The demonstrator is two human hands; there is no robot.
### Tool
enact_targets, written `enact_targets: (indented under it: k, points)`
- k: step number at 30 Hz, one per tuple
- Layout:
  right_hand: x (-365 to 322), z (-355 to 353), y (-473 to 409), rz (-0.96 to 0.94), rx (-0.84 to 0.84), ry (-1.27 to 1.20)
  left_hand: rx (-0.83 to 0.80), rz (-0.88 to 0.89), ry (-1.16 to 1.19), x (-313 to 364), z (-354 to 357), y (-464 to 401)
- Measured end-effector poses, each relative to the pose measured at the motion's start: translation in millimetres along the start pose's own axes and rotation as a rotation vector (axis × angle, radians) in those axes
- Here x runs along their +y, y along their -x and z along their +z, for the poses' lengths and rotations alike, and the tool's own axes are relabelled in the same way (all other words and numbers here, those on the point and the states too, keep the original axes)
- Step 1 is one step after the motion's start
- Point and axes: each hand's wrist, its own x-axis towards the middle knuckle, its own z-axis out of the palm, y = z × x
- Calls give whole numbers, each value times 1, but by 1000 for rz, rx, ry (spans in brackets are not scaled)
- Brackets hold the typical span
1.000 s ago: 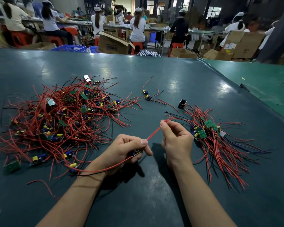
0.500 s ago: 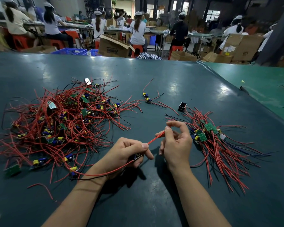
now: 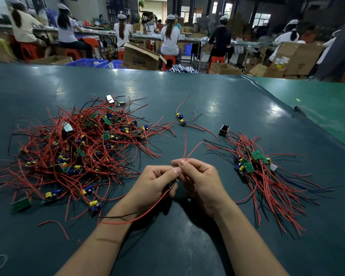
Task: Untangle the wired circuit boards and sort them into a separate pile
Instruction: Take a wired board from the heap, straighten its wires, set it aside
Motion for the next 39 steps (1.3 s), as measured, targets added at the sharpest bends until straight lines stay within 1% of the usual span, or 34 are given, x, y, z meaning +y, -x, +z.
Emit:
enact_targets:
  k: [4,7,11,13,14,15,16,18,19,20,21,23,25,27,29,31,32,33,35,37,39]
  points:
    - [-1,-3,-5,-106,239,-63,-33,-2,7,1,-2,0]
    - [-3,-7,-10,-184,401,-205,-51,-11,-1,1,-1,1]
    - [-7,-12,-15,-233,544,-370,-71,-12,-7,0,-2,1]
    - [-10,-20,-17,-226,563,-454,-24,21,24,0,-1,2]
    - [-12,-22,-16,-195,537,-438,28,45,45,0,0,2]
    - [-13,-21,-13,-143,474,-360,96,69,55,-1,1,1]
    - [-12,-17,-10,-78,363,-214,170,87,57,-1,1,0]
    - [-8,-6,1,19,65,154,286,118,17,-1,1,-3]
    - [-6,-1,7,21,-81,278,306,135,-8,-1,1,-4]
    - [-5,2,11,0,-189,335,294,142,-10,-1,2,-4]
    - [-5,2,13,-18,-246,348,251,126,16,-1,2,-4]
    - [-8,0,14,-16,-281,312,140,56,99,0,3,-2]
    - [-11,0,14,22,-266,271,72,-6,160,1,2,-2]
    - [-12,2,14,41,-240,238,50,-80,222,2,0,-3]
    - [-10,3,14,27,-221,210,79,-121,254,3,-2,-6]
    - [-10,4,13,-20,-167,170,154,-103,266,2,-3,-9]
    - [-11,4,13,-61,-108,126,218,-97,280,2,-4,-11]
    - [-13,3,12,-115,-29,68,294,-105,309,2,-6,-12]
    - [-21,-2,10,-231,145,-73,415,-175,448,2,-13,-15]
    - [-30,-12,8,-306,321,-256,451,-240,587,3,-18,-15]
    - [-35,-22,7,-307,480,-451,437,-259,610,4,-20,-15]
